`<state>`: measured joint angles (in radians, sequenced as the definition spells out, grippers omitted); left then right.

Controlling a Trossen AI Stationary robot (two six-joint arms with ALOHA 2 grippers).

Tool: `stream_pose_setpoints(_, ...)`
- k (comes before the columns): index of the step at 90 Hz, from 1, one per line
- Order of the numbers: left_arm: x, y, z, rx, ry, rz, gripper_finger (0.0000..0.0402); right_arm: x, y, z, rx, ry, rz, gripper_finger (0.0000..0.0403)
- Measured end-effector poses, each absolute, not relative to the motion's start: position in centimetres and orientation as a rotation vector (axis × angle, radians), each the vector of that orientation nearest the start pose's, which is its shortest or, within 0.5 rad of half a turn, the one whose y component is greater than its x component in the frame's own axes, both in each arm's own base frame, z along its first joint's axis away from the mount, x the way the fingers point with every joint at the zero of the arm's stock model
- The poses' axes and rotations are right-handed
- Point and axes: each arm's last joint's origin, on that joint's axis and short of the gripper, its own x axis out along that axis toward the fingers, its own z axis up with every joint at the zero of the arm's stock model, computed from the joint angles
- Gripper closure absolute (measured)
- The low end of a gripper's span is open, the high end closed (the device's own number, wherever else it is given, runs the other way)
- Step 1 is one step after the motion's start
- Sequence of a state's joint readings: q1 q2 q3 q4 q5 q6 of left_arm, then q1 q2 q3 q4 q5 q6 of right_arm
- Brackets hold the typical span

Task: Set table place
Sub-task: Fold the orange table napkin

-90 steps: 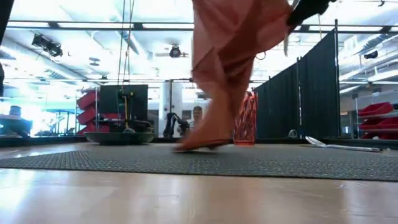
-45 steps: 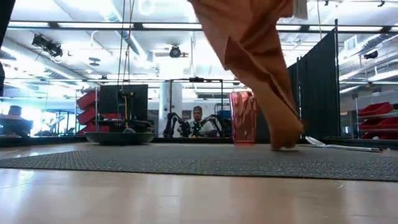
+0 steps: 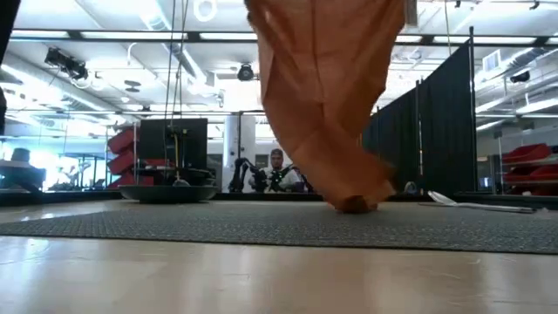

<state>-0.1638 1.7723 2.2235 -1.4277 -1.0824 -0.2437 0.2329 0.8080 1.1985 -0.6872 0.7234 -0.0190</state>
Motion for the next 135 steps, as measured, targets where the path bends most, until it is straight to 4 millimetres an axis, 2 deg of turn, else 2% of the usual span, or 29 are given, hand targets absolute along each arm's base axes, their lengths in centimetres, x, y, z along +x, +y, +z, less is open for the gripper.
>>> stream_pose_setpoints(17,30.5,-2.4,48.8,0.435,0.637,0.882,0.0402,11.6,0.7,44.7,-0.173,0.215,-0.5,0.0403)
stream_pose_setpoints(28,29.6,-2.3,49.3,0.468,0.66,0.839,0.0402,10.8,0.6,45.7,-0.17,0.226,-0.5,0.0403)
stream_pose_setpoints(50,28.9,-1.7,49.6,0.532,0.709,0.815,0.0402,10.3,0.4,45.7,-0.163,0.252,-0.51,0.0403)
stream_pose_setpoints(69,28.9,-0.4,49.5,0.625,0.79,0.82,0.0402,11.4,0.2,45.3,-0.21,0.308,-0.543,0.0403)
stream_pose_setpoints(96,28.9,0.0,49.6,0.617,0.786,0.83,0.0402,11.4,-0.4,45.0,-0.24,0.353,-0.602,0.0403)
stream_pose_setpoints(123,29.1,3.2,50.0,0.597,0.797,0.921,0.0402,12.4,-1.3,45.9,-0.33,0.323,-0.719,0.0403)
stream_pose_setpoints(135,29.0,3.6,50.3,0.577,0.769,0.935,0.0402,12.5,-1.5,46.3,-0.36,0.299,-0.733,0.0403)
